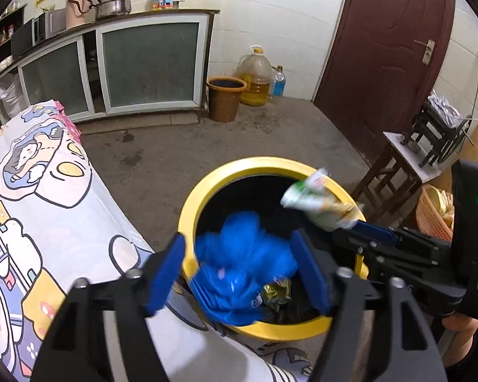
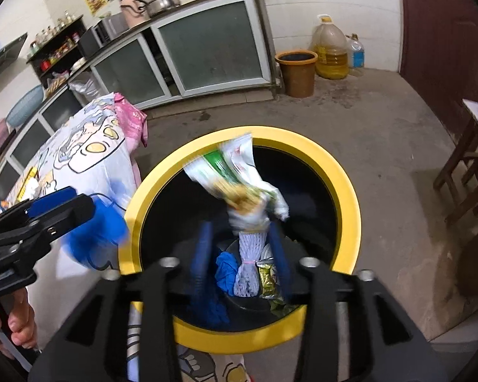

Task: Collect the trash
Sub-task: 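Open both grippers to drop the wrapper and gloves into the bin, then move both open grippers back over the table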

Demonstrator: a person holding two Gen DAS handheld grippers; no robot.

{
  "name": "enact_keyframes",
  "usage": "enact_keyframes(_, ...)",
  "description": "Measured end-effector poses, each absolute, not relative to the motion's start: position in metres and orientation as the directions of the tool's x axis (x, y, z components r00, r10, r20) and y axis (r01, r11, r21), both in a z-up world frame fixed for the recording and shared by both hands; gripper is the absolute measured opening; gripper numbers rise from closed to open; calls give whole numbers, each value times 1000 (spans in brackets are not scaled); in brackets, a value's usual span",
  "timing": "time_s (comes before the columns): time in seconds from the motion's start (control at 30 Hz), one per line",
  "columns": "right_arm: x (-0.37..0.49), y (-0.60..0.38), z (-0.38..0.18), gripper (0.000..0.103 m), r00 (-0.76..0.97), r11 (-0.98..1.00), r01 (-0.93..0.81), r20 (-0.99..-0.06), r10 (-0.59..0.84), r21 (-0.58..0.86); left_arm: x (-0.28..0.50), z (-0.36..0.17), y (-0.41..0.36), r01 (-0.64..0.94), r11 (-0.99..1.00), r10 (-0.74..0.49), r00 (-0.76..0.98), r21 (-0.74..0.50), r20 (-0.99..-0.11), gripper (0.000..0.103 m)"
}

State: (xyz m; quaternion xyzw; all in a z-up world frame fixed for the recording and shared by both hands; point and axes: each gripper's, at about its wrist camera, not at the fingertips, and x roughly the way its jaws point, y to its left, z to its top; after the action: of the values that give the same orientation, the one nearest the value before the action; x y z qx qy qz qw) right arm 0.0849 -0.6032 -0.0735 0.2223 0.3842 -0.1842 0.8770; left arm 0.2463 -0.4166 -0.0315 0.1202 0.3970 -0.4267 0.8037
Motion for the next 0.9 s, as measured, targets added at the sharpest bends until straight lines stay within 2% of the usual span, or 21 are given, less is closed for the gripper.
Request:
enact_keyframes(0.1,80,-606,-73,46,629,825,511,-759,-166,243,246,-27,-412,771,622,-587,345,-135,-732,95)
enact_keyframes(0.27,67,-608,-66,50,636,814,527,-749,-185,246,242,-13,-392,746,659,-564,411,-91,-716,95)
enact_keyframes(0.4,61,-604,-59,50,650,815,526,-732,-203,241,241,3,-363,708,698,-566,448,-112,-692,95)
enact_keyframes(0.53,59,-594,-51,52,673,820,512,-712,-199,255,232,29,-328,683,722,-576,508,-107,-640,95)
enact_keyframes(0.67,65,-578,-41,55,701,838,476,-690,-178,267,223,55,-293,647,758,-561,577,-86,-593,95)
enact_keyframes(0.9,95,-523,-20,56,745,899,353,-659,-103,258,214,87,-230,582,810,-528,666,-76,-527,95)
